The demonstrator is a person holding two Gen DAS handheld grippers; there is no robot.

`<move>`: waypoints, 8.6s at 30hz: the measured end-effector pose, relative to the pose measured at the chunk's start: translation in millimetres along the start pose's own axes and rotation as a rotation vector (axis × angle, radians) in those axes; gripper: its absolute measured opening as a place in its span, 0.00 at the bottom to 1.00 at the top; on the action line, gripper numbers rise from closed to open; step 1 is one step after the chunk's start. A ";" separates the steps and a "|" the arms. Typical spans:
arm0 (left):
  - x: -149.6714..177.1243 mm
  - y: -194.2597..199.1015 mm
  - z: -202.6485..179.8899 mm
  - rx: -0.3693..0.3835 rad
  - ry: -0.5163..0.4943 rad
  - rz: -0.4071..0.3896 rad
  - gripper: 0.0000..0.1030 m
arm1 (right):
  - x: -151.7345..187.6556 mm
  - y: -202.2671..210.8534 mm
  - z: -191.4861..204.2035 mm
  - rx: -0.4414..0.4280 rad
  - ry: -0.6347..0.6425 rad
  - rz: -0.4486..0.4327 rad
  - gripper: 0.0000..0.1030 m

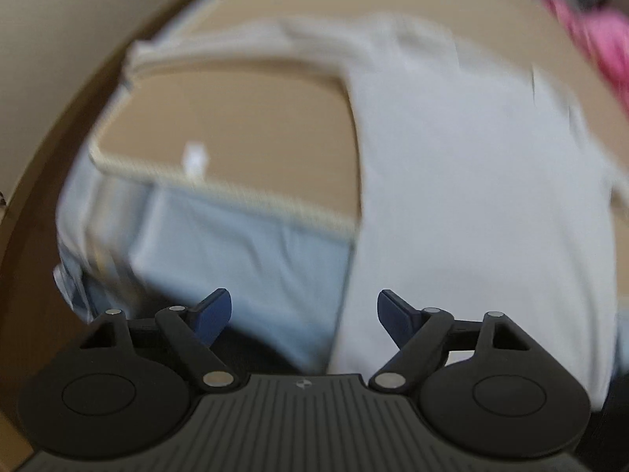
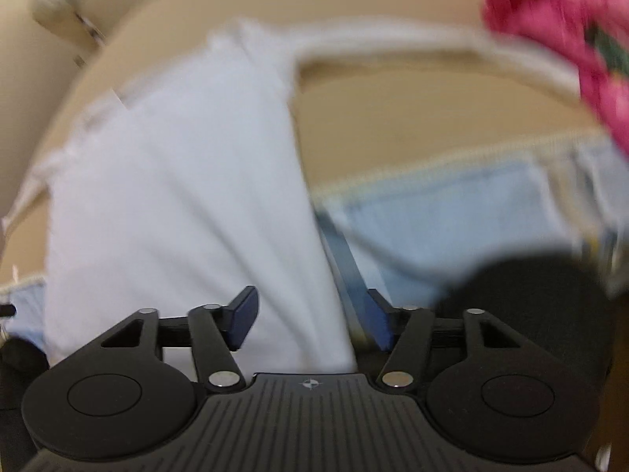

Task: Fold small clothes

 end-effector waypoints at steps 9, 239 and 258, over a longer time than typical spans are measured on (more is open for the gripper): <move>-115.7 -10.9 46.1 0.019 0.323 -0.106 0.86 | -69.0 -18.9 65.2 0.014 0.185 -0.132 0.72; 40.6 1.1 -332.8 -0.231 -0.369 -0.113 0.98 | 62.7 104.7 -423.9 0.225 -0.795 -0.776 0.07; 8.8 17.3 -285.4 -0.171 -0.240 -0.130 0.98 | -12.6 118.3 -346.8 0.281 -0.468 -0.718 0.07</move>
Point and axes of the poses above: each gripper's, at about its wrist camera, not at the fingertips, and y roughly against the way its jaws point, z to its left, x to its underside, the point moved 3 cm from there along -y, roughly the way its jaws point, and after that the axes turned 15 degrees about y, right-handed, at the moved point
